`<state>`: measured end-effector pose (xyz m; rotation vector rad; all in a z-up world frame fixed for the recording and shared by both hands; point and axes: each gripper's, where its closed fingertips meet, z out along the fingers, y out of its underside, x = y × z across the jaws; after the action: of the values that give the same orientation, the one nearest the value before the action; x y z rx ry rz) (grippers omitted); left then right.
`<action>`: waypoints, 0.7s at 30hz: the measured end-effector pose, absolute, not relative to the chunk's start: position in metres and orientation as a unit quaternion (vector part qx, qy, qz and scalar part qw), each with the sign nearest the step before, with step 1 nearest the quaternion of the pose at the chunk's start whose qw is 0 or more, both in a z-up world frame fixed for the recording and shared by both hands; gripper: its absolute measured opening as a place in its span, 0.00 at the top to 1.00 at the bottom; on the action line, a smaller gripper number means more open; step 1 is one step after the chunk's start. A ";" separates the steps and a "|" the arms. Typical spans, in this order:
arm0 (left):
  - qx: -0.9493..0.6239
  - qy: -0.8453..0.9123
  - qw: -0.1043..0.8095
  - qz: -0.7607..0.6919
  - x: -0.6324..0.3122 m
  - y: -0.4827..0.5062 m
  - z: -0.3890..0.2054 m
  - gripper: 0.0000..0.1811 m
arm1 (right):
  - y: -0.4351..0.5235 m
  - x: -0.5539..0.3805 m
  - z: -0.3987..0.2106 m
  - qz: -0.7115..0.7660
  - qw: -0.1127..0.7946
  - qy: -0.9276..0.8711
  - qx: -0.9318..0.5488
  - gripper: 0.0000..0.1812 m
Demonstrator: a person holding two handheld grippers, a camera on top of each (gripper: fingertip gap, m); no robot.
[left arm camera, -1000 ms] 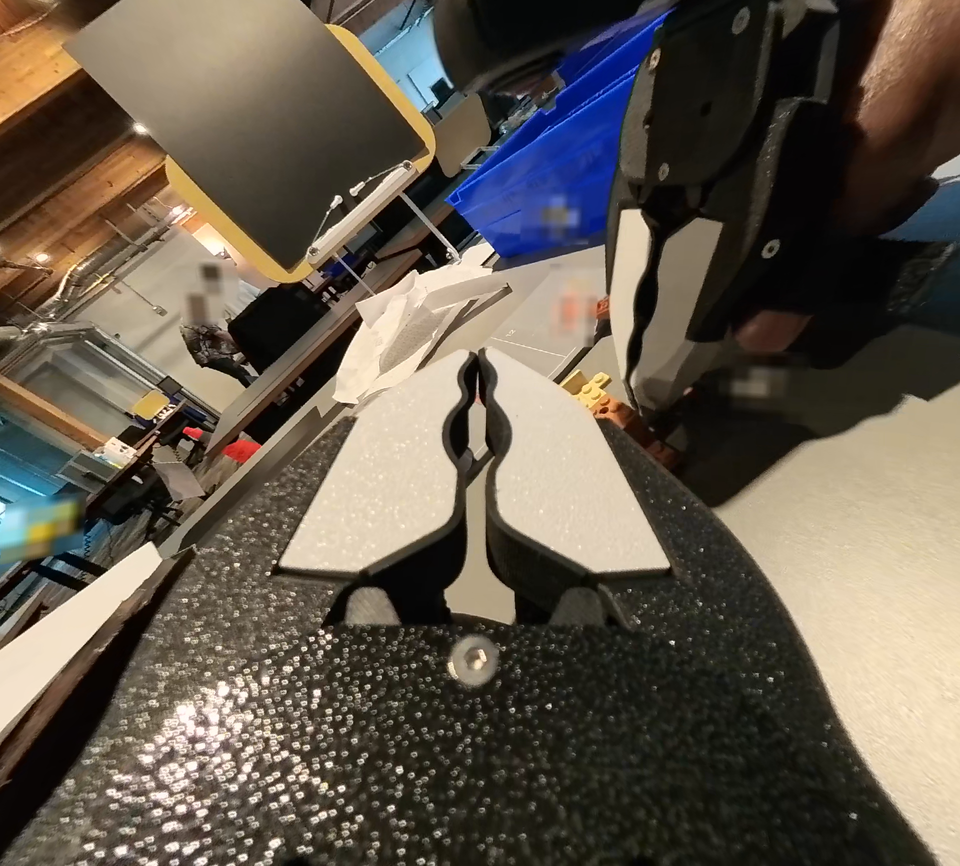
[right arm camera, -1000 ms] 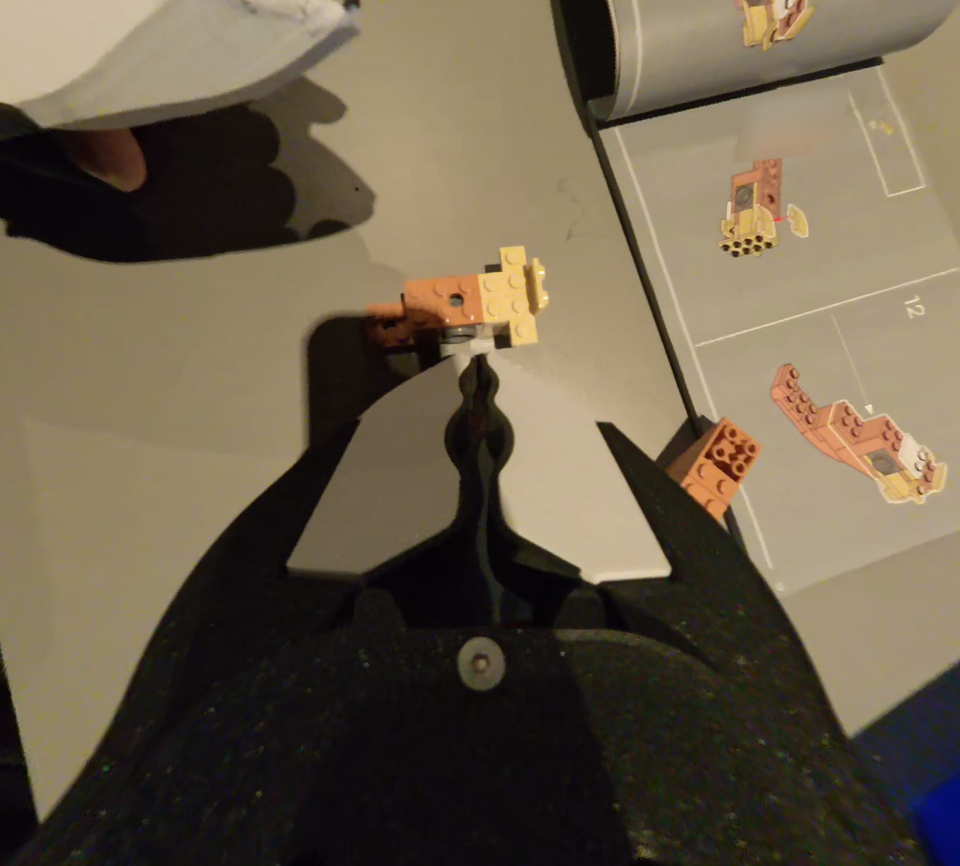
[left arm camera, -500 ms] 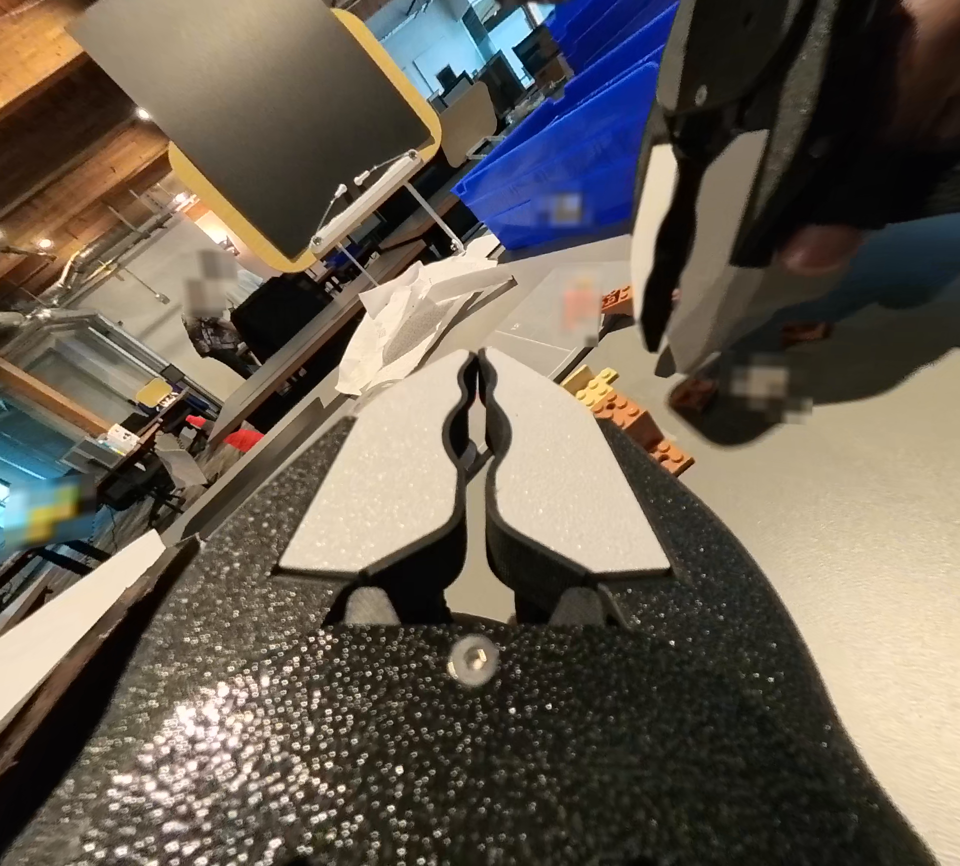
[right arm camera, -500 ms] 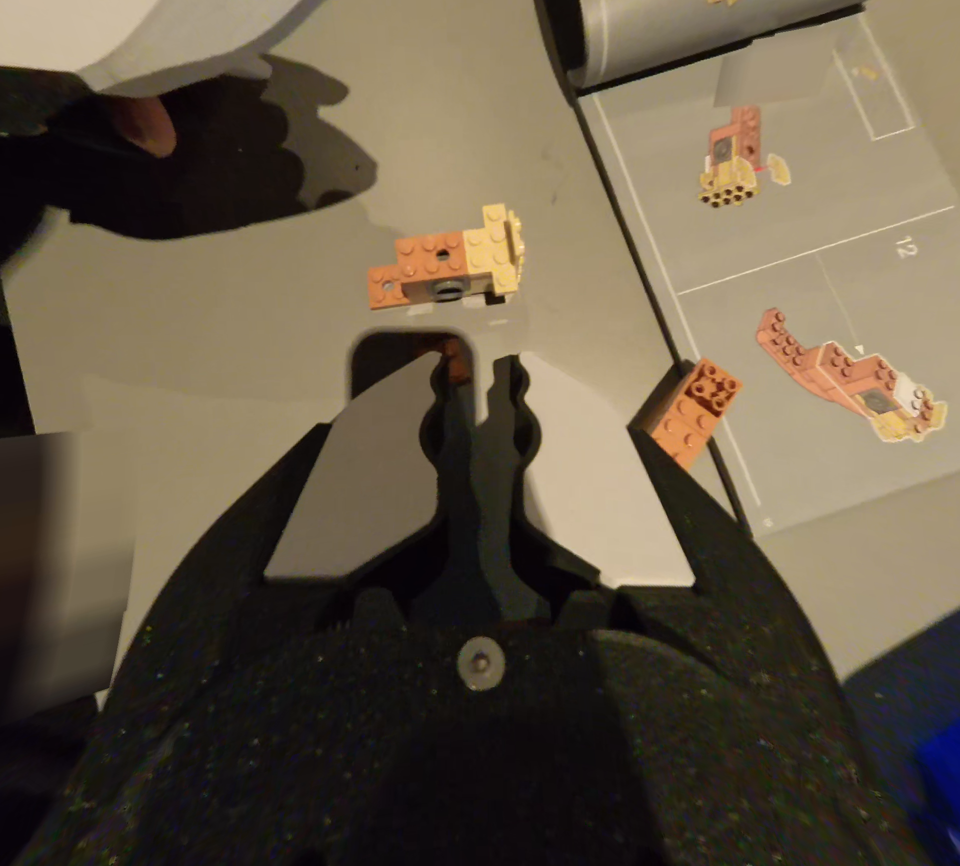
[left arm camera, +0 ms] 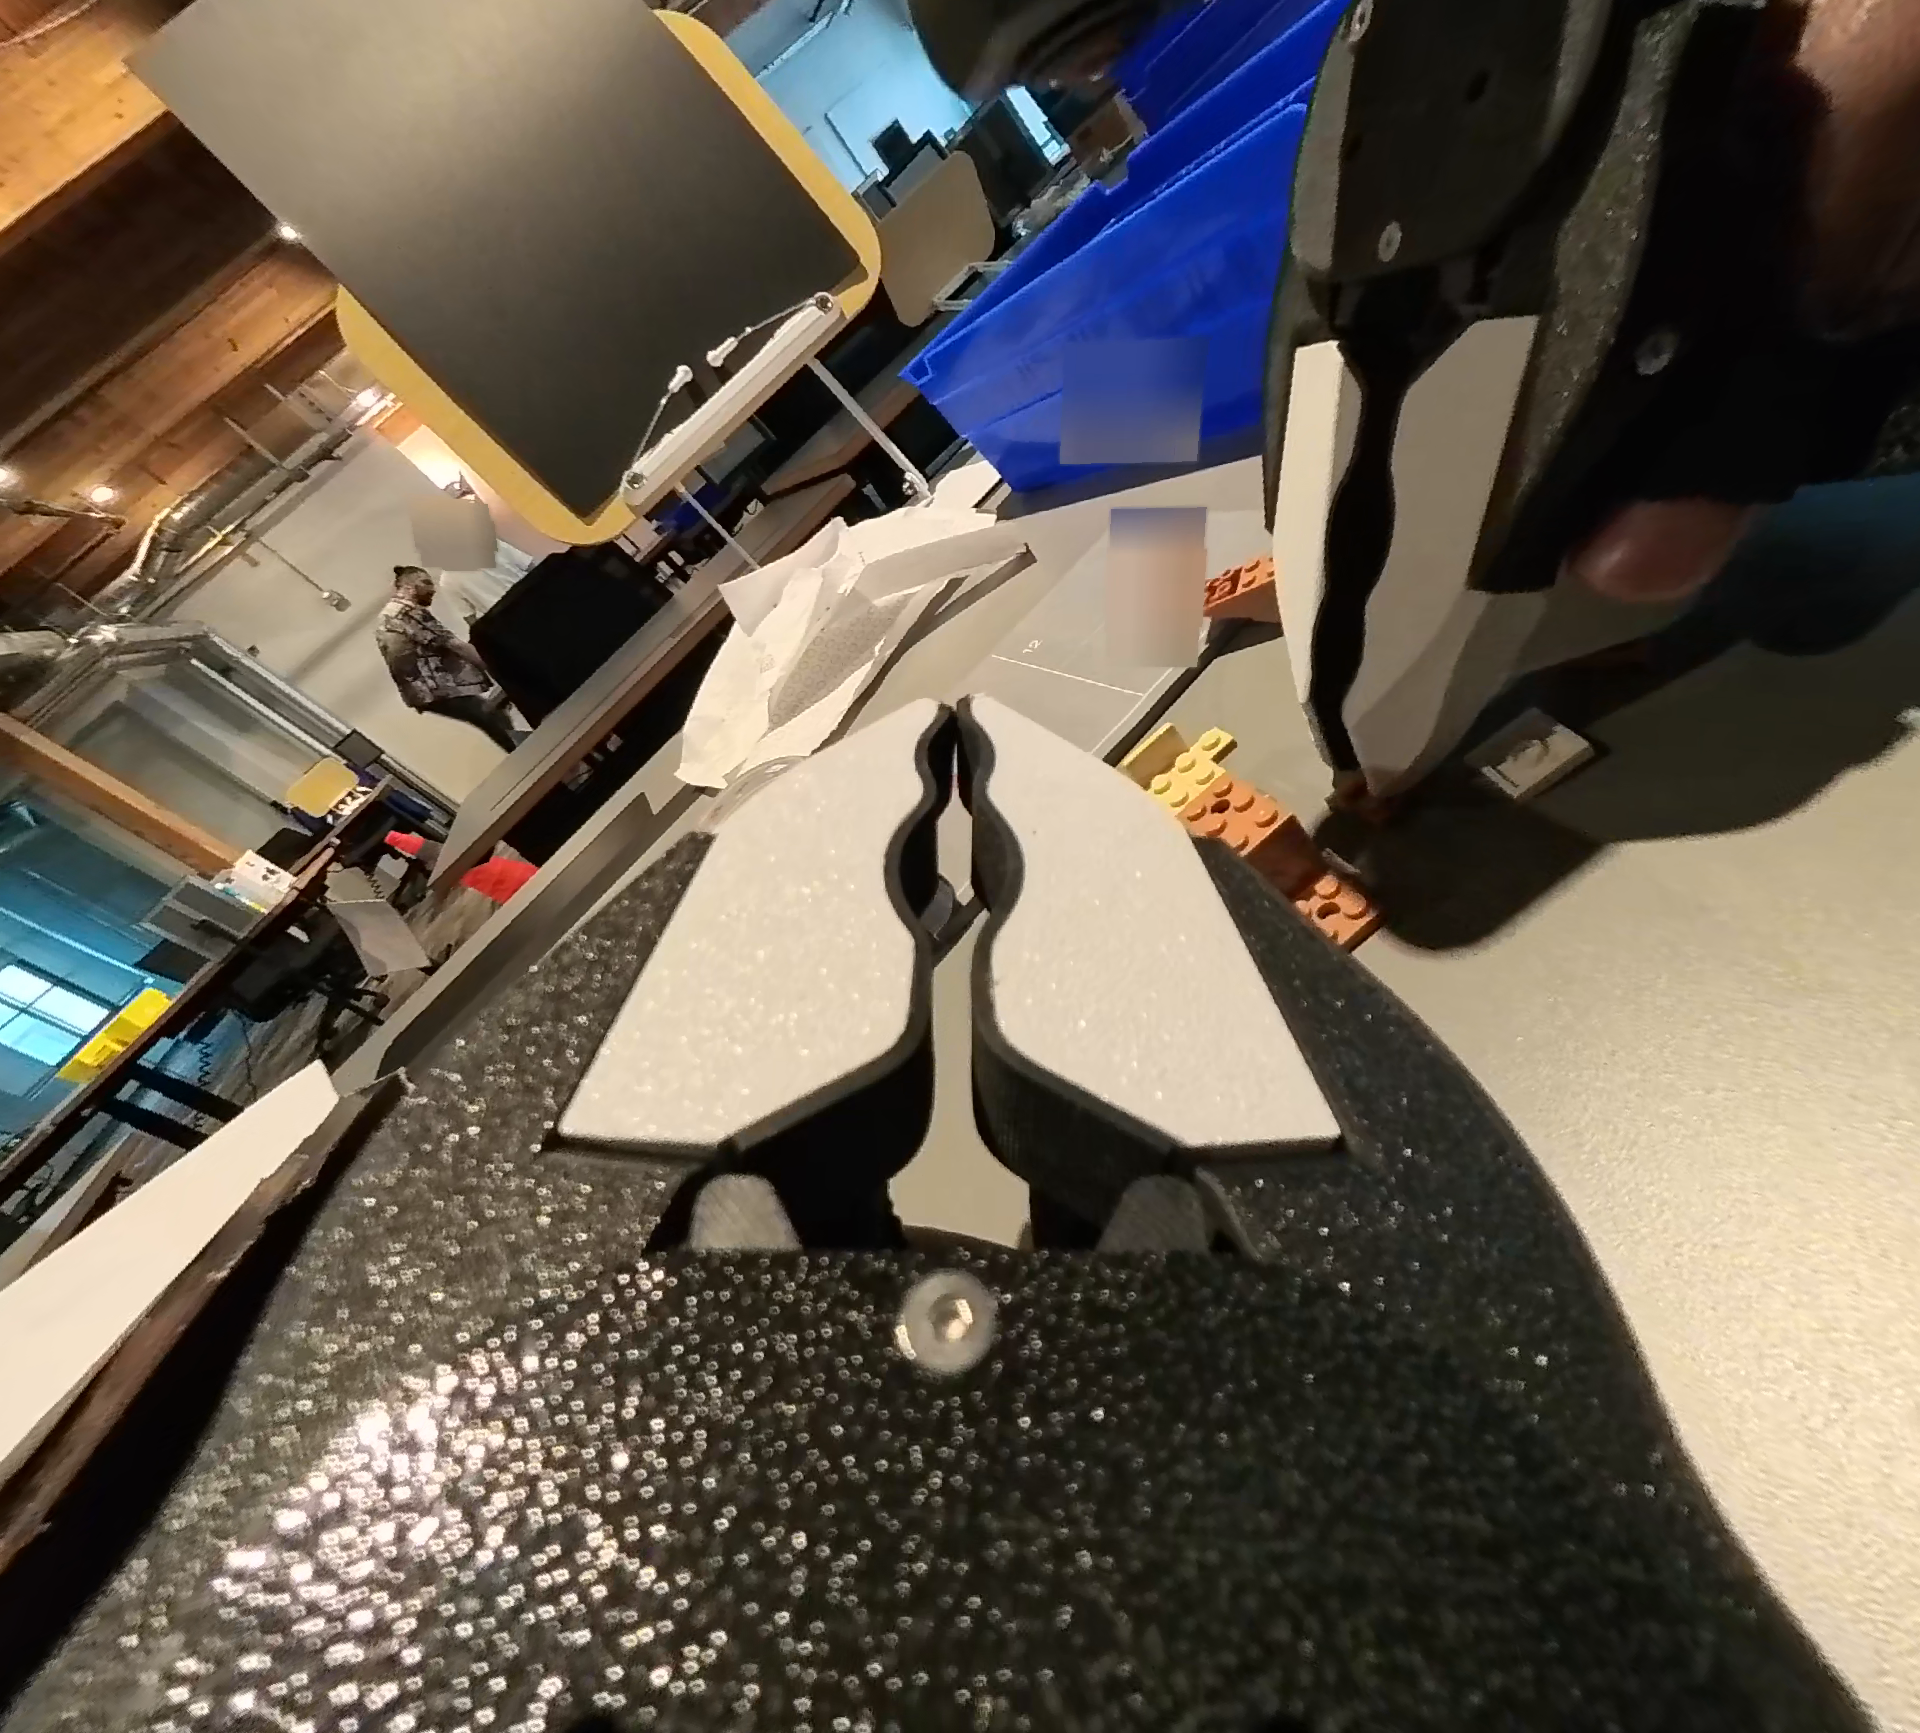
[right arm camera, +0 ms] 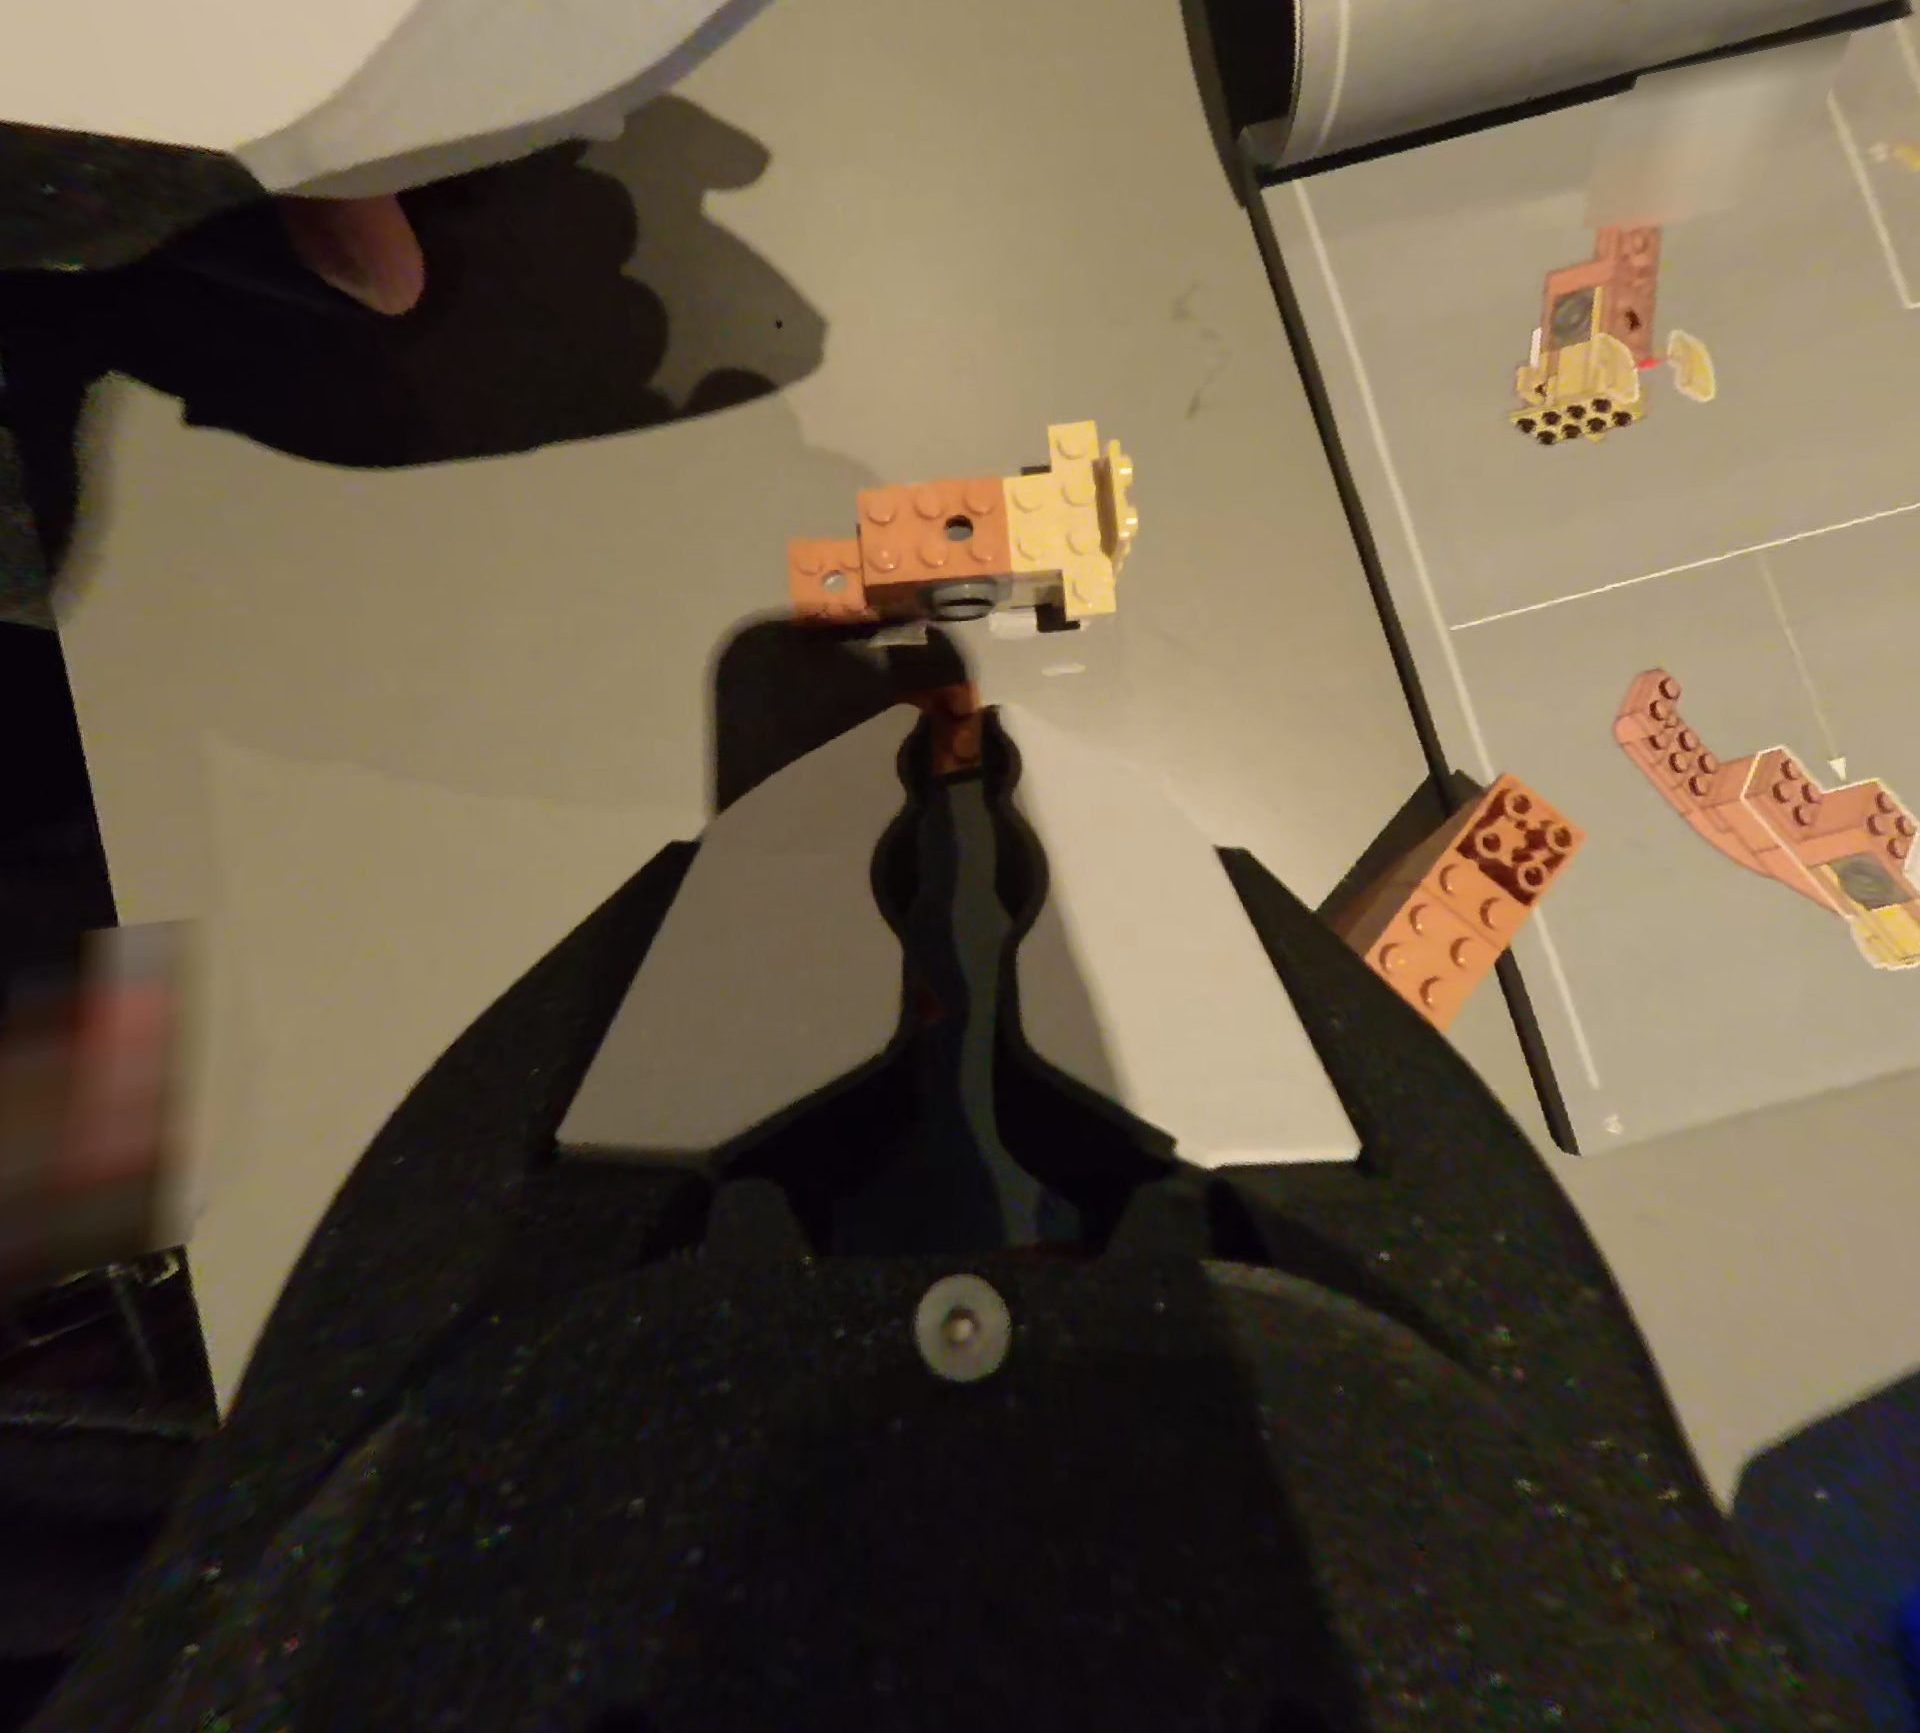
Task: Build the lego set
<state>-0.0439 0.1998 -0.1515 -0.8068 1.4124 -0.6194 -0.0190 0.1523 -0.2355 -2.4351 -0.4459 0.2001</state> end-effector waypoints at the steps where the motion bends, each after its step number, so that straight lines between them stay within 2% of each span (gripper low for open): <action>1: -0.354 0.620 0.645 -0.272 -0.044 0.200 -0.151 1.00 | 0.152 -0.018 -0.234 0.075 0.328 -0.167 -0.927 0.95; 5: -0.355 0.620 0.645 -0.271 -0.044 0.200 -0.152 1.00 | 0.150 -0.019 -0.226 0.102 0.344 -0.154 -0.921 0.91; 9: -0.352 0.624 0.643 -0.269 -0.044 0.199 -0.153 1.00 | 0.147 -0.019 -0.236 0.088 0.315 -0.166 -0.930 0.87; 12: -0.351 0.625 0.643 -0.269 -0.044 0.198 -0.153 1.00 | 0.150 -0.022 -0.239 0.075 0.307 -0.178 -0.932 0.91; 17: -0.352 0.622 0.644 -0.273 -0.044 0.199 -0.152 1.00 | 0.152 -0.025 -0.239 0.078 0.302 -0.183 -0.932 0.91; 21: -0.355 0.616 0.646 -0.278 -0.046 0.200 -0.149 1.00 | 0.151 -0.032 -0.223 0.089 0.338 -0.176 -0.920 0.92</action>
<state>-0.0459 0.1998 -0.1494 -0.8081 1.4011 -0.6316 -0.0321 0.1508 -0.2233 -2.3980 -0.4584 0.2313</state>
